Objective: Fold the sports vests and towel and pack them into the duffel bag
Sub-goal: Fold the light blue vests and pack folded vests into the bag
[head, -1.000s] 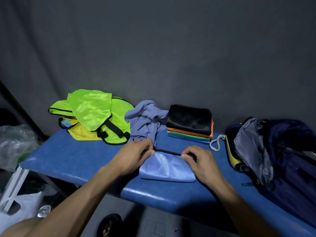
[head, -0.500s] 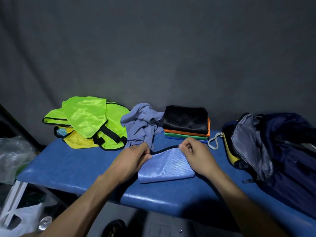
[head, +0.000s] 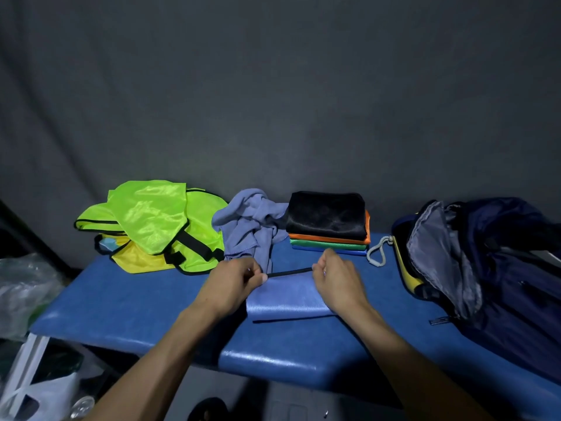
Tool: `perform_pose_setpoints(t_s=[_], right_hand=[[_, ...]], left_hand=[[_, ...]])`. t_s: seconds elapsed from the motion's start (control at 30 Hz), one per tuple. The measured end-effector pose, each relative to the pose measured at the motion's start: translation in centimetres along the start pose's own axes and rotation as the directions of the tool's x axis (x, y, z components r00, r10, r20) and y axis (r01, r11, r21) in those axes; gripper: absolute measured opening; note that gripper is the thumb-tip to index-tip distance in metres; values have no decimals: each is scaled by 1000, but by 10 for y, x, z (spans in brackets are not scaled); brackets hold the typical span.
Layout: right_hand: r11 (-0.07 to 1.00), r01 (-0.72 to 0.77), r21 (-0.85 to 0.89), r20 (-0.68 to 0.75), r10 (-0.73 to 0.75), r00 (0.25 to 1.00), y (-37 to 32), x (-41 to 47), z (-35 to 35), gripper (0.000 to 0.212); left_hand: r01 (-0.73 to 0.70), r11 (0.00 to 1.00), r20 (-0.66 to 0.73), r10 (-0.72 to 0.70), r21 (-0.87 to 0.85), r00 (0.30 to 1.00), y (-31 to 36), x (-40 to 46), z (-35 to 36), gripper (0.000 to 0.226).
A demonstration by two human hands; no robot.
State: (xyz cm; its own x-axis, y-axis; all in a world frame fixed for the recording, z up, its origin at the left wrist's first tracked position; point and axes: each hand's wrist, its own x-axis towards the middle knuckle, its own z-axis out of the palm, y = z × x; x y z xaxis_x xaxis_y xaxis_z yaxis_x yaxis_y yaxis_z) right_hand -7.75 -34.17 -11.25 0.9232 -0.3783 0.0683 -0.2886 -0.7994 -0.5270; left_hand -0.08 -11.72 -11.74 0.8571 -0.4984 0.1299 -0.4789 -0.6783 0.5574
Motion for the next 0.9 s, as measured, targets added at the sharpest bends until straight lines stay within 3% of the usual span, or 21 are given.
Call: perform_pose_setpoints(t_s=[0.17, 0.3, 0.47, 0.57, 0.67, 0.73, 0.8, 0.9], right_hand=[[990, -42, -133, 55, 50, 997, -6, 4, 2, 34], [980, -115, -165, 104, 133, 986, -10, 4, -3, 43], [988, -151, -6, 38, 151, 988, -13, -2, -5, 33], [977, -134, 164, -22, 140, 990, -11, -5, -3, 27], [977, -94, 192, -64, 108, 992, -9, -7, -1, 24], [980, -71, 184, -81, 87, 993, -7, -8, 0, 24], [982, -51, 181, -94, 69, 993, -5, -9, 0, 23], [983, -13, 185, -108, 33, 994, -4, -11, -1, 21]], left_hand=[[-10, 982, 24, 5, 191, 1000, -5, -2, 3, 23], [-85, 939, -21, 98, 334, 995, 1, -8, 9, 19], [-186, 855, -110, 270, 485, 956, -7, -17, 22, 30], [-185, 859, -71, 248, 478, 966, 0, -12, 6, 20], [-204, 869, -99, 276, 451, 956, 31, -11, -11, 11], [-240, 915, -121, 291, 323, 949, 53, -14, -9, 23], [-289, 940, -15, 297, 181, 955, 62, -23, 7, 32], [-304, 920, 119, 283, 247, 952, 47, -33, 35, 54]])
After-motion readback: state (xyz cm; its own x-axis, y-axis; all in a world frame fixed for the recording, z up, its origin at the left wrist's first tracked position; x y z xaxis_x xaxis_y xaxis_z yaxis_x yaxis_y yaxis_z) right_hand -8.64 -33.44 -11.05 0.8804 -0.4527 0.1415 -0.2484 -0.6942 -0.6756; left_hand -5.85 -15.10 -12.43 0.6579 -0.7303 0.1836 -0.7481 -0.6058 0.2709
